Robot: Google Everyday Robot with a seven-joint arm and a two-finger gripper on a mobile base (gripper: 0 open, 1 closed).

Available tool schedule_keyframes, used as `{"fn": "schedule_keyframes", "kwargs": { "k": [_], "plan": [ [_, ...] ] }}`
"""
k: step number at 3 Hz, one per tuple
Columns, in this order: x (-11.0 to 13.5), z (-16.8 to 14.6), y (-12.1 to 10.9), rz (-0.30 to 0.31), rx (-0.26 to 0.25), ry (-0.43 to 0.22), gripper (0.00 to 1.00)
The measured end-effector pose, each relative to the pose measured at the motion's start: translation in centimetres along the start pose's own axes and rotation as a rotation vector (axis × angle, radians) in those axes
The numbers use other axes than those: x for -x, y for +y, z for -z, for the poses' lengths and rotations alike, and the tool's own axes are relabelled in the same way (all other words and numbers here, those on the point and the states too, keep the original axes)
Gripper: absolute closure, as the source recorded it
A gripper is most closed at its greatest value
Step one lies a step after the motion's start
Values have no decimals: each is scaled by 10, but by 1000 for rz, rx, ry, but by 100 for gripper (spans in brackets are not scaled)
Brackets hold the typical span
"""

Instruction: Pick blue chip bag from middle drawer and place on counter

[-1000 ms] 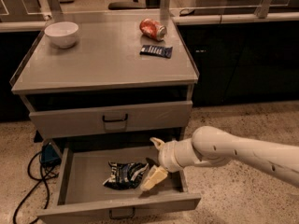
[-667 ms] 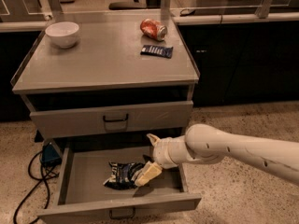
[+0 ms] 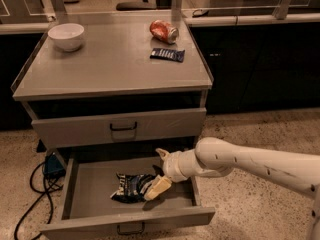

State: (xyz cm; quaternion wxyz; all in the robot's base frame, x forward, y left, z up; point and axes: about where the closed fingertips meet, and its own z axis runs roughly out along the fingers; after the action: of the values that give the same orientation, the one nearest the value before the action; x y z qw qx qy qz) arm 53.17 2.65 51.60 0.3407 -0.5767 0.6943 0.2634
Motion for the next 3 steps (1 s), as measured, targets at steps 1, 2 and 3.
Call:
{"fn": "schedule_keyframes", "kwargs": {
  "k": [1, 2, 3],
  "plan": [
    [10, -51, -12, 8, -95, 78, 0],
    [12, -51, -11, 16, -93, 86, 0],
    [-2, -71, -10, 17, -63, 133, 0]
  ]
}}
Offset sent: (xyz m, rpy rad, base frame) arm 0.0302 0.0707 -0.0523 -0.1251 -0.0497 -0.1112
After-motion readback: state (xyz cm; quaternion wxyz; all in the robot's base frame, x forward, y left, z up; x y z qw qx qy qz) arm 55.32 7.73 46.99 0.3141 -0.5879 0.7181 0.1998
